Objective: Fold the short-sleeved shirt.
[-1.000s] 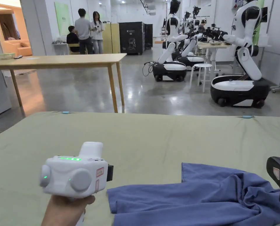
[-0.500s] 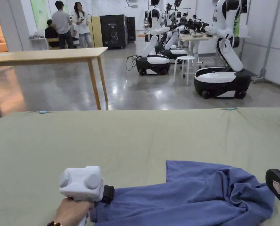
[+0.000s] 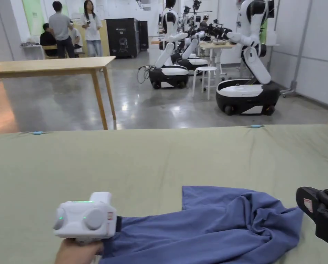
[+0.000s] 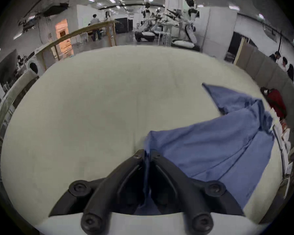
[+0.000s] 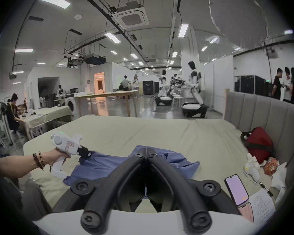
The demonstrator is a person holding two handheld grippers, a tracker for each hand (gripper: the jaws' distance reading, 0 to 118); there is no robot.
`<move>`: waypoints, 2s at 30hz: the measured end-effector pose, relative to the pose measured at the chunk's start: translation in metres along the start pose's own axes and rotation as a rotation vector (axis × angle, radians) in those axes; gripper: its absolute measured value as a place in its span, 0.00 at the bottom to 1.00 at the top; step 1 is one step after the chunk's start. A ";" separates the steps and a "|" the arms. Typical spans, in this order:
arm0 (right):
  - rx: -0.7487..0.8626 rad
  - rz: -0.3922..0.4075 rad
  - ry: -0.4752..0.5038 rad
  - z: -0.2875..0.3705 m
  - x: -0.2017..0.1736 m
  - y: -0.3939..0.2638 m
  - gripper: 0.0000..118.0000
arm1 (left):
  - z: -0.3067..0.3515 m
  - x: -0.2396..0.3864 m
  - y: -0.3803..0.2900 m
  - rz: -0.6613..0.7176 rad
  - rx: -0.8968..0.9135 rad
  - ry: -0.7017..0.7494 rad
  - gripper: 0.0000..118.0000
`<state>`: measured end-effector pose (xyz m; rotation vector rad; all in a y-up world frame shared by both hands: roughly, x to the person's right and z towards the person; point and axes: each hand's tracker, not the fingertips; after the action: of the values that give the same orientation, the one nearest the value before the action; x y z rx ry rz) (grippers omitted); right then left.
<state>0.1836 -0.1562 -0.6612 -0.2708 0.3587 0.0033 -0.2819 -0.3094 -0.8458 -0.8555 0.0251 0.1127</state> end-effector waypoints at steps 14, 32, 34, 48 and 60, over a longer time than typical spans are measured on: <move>-0.400 -0.372 0.002 -0.173 0.221 -0.049 1.00 | 0.032 0.002 0.004 -0.059 0.097 -0.030 0.03; -0.602 -0.416 0.058 -0.259 0.208 -0.113 0.04 | 0.020 0.009 0.000 -0.052 0.089 -0.022 0.03; -0.571 -0.386 0.046 -0.256 0.201 -0.108 0.03 | 0.019 0.007 -0.001 -0.045 0.090 -0.024 0.03; 0.071 -0.273 0.158 -0.133 0.101 0.017 0.03 | 0.136 -0.012 0.027 0.050 0.602 -0.188 0.03; 0.319 -0.041 0.110 -0.135 0.001 0.215 0.03 | 0.287 -0.012 0.180 0.022 0.830 -0.036 0.03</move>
<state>0.1262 0.0158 -0.8396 0.0382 0.4565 -0.1085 -0.3201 0.0227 -0.7920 -0.0237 0.0438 0.1242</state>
